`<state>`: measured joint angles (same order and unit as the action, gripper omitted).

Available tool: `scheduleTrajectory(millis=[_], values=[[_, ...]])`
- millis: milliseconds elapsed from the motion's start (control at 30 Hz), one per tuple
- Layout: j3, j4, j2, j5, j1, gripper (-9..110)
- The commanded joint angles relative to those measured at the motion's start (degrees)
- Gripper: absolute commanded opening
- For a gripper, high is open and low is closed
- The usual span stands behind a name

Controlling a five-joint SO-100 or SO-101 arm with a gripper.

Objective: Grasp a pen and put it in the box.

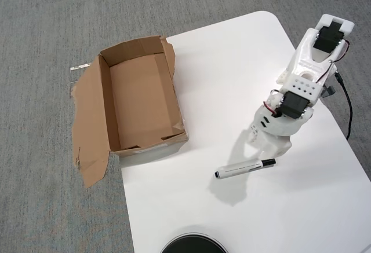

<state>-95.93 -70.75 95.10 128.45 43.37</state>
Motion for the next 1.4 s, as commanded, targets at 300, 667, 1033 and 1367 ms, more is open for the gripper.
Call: scheduleTrajectory(millis=[300,667,1033,1367], values=[[1.6,21.9,-11.0,1.9,2.2,19],[1.1,22.0,-16.6,1.9,1.6,19],[1.7,22.0,-21.3,2.4,1.5,19],[1.7,22.1,-23.4,2.4,1.5,18]])
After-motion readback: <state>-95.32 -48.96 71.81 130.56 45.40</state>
